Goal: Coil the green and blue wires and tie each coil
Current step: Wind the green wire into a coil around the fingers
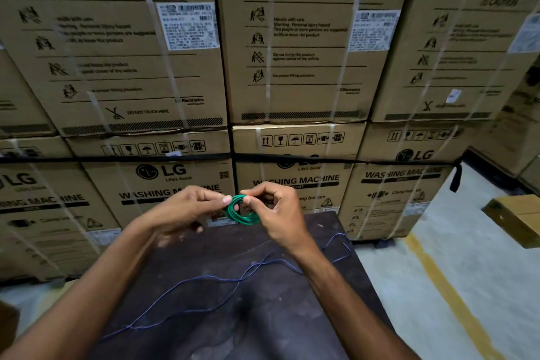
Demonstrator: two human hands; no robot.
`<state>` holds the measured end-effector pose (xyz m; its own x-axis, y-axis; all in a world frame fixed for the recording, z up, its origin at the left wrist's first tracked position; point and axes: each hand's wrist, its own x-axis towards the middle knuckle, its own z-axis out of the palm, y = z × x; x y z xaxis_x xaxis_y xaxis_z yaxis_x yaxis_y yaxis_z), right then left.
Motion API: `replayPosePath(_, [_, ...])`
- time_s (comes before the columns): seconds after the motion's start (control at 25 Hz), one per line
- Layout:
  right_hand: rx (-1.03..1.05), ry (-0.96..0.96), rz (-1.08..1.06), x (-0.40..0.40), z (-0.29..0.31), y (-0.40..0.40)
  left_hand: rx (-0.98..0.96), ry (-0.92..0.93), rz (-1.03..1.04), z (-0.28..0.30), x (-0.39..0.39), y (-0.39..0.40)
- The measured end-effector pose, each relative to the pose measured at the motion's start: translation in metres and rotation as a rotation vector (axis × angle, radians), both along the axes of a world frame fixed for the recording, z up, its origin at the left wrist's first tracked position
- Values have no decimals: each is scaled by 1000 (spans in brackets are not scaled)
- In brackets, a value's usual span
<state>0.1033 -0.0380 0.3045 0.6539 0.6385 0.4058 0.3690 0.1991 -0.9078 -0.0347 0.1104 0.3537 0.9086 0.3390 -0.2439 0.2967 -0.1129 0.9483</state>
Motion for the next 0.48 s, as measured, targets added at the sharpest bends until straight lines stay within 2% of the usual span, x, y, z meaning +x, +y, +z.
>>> replayPosePath(0.12, [27,-5,72,1,-1,-3,-190,5,-95,-6,1,1])
replayPosePath(0.2, [38,-1,83,3,-2,-6,-239,6,-109,-12,3,-1])
replayPosePath(0.4, [76,-21,-1,11,-6,-12,-351,-76,-8,-16,11,-23])
replayPosePath(0.48, [64,-16,-23,13,-7,-12,-298,-84,50,-16,16,-31])
